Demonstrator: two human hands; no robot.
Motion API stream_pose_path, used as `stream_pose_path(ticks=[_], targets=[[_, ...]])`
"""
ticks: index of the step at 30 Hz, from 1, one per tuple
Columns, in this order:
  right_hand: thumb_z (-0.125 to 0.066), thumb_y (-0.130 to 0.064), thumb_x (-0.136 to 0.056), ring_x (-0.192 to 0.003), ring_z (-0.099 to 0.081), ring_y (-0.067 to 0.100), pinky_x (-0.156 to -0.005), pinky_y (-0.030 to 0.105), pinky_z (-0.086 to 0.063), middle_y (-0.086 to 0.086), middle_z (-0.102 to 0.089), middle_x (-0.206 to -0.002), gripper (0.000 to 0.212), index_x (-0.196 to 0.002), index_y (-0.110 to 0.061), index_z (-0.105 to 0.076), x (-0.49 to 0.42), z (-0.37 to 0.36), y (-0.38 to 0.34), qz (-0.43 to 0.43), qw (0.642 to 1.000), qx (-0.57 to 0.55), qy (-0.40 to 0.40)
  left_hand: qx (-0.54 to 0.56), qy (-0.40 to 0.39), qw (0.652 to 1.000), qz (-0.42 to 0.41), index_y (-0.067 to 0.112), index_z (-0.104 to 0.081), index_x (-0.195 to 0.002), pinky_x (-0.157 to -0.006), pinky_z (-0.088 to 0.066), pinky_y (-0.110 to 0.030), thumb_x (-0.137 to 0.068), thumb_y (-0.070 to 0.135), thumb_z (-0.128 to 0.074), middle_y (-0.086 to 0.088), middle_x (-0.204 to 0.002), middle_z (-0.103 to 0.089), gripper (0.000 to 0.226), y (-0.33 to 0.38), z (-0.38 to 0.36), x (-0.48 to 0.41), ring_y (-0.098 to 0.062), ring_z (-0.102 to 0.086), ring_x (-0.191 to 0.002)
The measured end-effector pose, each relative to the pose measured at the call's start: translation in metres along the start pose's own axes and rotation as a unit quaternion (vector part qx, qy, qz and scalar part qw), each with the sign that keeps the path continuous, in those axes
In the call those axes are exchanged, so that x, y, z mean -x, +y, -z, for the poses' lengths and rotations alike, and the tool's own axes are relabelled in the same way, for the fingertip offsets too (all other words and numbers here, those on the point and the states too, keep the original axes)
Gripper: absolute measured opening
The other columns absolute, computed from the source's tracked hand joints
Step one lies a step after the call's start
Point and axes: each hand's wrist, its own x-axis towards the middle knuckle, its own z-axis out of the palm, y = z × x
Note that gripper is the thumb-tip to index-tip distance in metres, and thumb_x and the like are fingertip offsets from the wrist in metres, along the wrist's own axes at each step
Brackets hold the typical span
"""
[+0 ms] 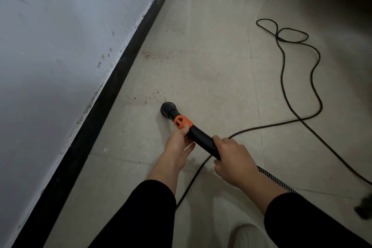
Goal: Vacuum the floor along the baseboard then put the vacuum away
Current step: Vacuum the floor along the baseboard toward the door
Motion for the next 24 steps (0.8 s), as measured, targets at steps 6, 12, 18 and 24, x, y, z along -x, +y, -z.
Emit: stream_pose_path(ticks=[6,12,18,24], targets=[[-0.057,-0.018,-0.084,-0.089,-0.051,0.021,-0.075,0.033,-0.043,0.0,-0.052,-0.096,0.033,-0.114,-0.018,-0.043,0.009,0.002,0.01,-0.025,1.0,-0.007,-0.012,-0.023,-0.021,0.999,0.007,0.008,-0.057,-0.113,-0.09,-0.046,-0.033,-0.098,0.027,-0.054,-0.005,-0.094,-0.065,0.024,-0.007,-0.01,0.004,-0.015,-0.061,-0.089],[-0.058,-0.017,-0.082,-0.088,-0.053,0.019,-0.079,0.034,-0.048,0.0,-0.052,-0.096,0.04,-0.121,-0.017,-0.045,0.024,0.007,0.023,-0.06,0.998,-0.014,-0.027,-0.029,-0.033,0.999,0.02,0.009,-0.056,-0.111,-0.091,-0.047,-0.034,-0.097,0.024,-0.056,-0.005,-0.091,-0.065,0.02,-0.022,-0.026,0.007,-0.015,-0.061,-0.087],[-0.058,-0.017,-0.082,-0.081,-0.046,0.017,-0.075,0.03,-0.046,-0.003,-0.045,-0.09,0.04,-0.12,-0.018,-0.045,0.029,0.014,0.034,-0.07,0.997,-0.009,-0.03,-0.028,-0.037,0.999,0.021,0.008,-0.057,-0.11,-0.075,-0.049,-0.03,-0.096,0.023,-0.058,-0.006,-0.092,-0.066,0.02,-0.029,-0.039,0.006,-0.014,-0.063,-0.084],[-0.058,-0.011,-0.076,-0.079,-0.056,0.021,-0.067,0.031,-0.047,0.002,-0.056,-0.09,0.034,-0.108,-0.014,-0.05,0.009,0.039,0.055,-0.068,0.995,0.003,-0.077,-0.01,-0.052,0.998,0.025,0.009,-0.058,-0.109,-0.07,-0.049,-0.026,-0.095,0.026,-0.06,-0.005,-0.092,-0.067,0.022,-0.025,-0.059,0.002,-0.013,-0.063,-0.084]])
